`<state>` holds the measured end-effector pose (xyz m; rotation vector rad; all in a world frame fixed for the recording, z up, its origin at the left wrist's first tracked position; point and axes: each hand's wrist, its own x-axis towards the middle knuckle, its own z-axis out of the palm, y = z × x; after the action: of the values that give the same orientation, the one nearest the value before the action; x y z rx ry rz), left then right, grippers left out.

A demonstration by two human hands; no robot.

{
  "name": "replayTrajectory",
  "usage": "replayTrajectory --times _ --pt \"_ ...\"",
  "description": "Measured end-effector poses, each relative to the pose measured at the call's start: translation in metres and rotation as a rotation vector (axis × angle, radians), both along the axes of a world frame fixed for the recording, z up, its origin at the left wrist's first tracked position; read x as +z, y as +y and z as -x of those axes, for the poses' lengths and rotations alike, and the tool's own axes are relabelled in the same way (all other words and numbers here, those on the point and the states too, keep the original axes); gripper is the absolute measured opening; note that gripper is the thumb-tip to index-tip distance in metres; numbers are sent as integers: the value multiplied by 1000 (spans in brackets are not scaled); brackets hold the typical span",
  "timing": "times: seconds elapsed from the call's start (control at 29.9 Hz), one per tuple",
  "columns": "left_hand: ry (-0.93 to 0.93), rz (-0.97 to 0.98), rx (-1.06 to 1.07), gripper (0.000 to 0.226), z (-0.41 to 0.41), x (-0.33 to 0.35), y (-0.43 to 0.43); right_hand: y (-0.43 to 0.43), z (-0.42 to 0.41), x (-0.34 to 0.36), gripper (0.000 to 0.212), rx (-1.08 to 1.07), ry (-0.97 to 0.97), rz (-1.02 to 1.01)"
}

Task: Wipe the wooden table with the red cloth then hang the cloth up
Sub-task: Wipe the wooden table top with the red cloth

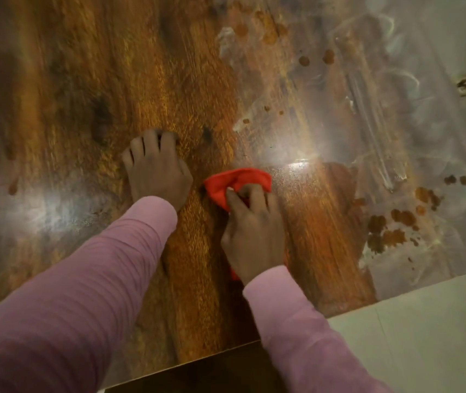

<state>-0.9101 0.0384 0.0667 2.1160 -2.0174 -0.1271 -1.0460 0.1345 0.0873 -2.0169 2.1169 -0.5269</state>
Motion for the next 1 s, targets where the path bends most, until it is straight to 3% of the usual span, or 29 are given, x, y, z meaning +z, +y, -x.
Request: replayTrajectory --times 0.2,0.27,0.33,0.53,0.6,0.8,0.9,1.0 --pt "-7 45 -28 37 0 -5 2 -62 89 0 34 -521 58 -74" --pt "-12 44 -38 38 1 -6 1 -75 81 1 31 -572 107 -71" --pt "-5 45 -39 38 1 -7 1 -77 53 0 32 -486 88 -59" --pt "5 26 -49 44 1 -7 -1 -57 -11 -3 44 97 44 9" --pt "9 33 -55 43 -1 -8 -2 -61 19 -2 40 75 84 24" --pt "15 31 -49 41 0 -10 -1 -123 100 -6 31 -482 39 -53" --pt "14 24 -48 42 0 -10 -1 -130 56 -8 31 -425 33 -35" --pt "11 31 -44 44 1 -8 -1 -120 -2 -8 38 -126 41 21"
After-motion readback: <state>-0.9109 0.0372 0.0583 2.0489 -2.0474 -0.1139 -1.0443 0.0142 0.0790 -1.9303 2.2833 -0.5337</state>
